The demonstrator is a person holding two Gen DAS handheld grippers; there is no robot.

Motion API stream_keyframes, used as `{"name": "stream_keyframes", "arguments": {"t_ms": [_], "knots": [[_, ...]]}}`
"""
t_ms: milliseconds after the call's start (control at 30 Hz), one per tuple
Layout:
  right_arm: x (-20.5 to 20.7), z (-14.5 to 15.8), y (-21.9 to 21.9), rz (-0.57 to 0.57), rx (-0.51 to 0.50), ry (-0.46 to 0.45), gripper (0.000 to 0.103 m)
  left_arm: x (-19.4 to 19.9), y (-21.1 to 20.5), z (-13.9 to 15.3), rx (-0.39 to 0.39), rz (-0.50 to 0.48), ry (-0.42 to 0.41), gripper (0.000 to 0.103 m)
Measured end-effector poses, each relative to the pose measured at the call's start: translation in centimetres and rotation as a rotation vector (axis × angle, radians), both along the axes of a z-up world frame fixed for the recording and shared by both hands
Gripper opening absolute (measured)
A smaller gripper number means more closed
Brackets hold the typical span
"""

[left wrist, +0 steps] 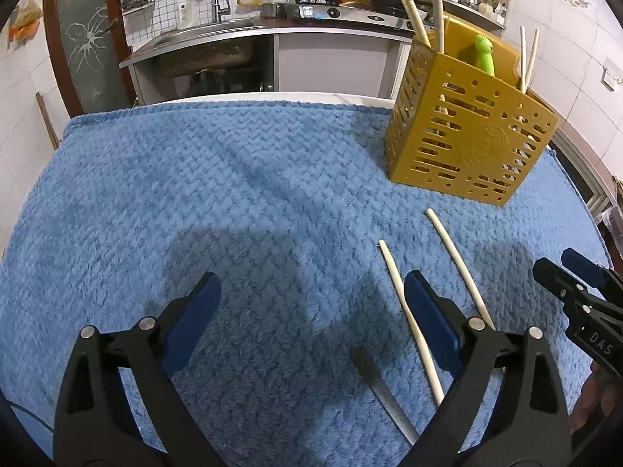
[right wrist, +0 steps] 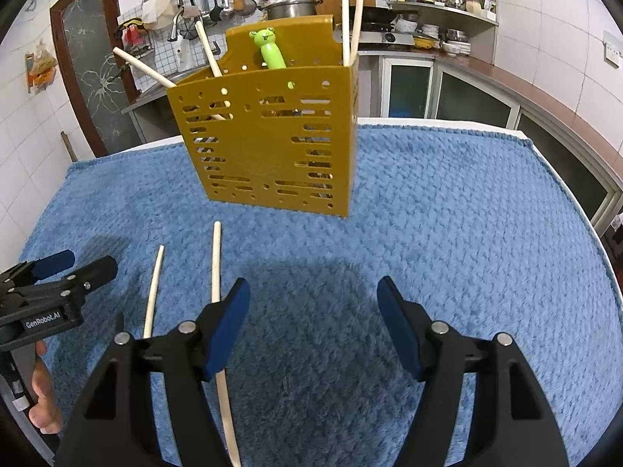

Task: Organize utensils
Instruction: 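Close the left tool on a chopstick while the right tool grasps another chopstick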

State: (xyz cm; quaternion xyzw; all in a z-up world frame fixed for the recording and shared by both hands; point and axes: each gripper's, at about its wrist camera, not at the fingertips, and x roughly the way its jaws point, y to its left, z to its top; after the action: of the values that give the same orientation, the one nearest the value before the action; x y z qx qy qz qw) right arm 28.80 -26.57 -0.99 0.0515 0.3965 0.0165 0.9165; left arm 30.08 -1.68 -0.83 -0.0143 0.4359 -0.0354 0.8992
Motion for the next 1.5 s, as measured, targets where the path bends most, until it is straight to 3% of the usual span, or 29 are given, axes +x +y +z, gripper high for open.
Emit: {"name": "stream_keyframes", "arguments": {"t_ms": [200,400,467,667,767,1033,1233,1500], "knots": [[0.0,-0.2,-0.2,-0.004,0.001,0.000,0.067,0.1,0.0,-0.4,-0.008,0.003,0.013,0.089],[0.3,-0.3,0.2,0.006,-0.003,0.005,0.066,0.4,-0.5,-1.3,-0.019,-0.016,0.048,0.073],[0.5,-0.5,0.6,0.020,-0.001,0.017,0.059,0.7,-0.8,-1.6,-0.030,-0.026,0.063,0.067],[0.6,-0.9,1.8,0.057,-0.011,0.039,0.050,1.6,-1.9,-2.2,-0.038,-0.055,0.103,0.048],[0.6,-0.9,2.1,0.064,-0.012,0.046,0.048,1.9,-2.6,-2.5,-0.017,-0.061,0.108,0.044],[0.5,-1.3,2.0,0.056,-0.020,0.063,0.046,3.1,-3.8,-2.3,0.025,-0.058,0.142,0.038],[0.7,-1.4,1.0,0.035,-0.016,0.067,0.046,3.8,-5.3,-2.4,0.115,-0.067,0.159,0.038],[0.8,-1.1,-0.2,0.020,-0.011,0.064,0.046,3.5,-5.3,-1.1,0.073,-0.074,0.176,0.037]]}}
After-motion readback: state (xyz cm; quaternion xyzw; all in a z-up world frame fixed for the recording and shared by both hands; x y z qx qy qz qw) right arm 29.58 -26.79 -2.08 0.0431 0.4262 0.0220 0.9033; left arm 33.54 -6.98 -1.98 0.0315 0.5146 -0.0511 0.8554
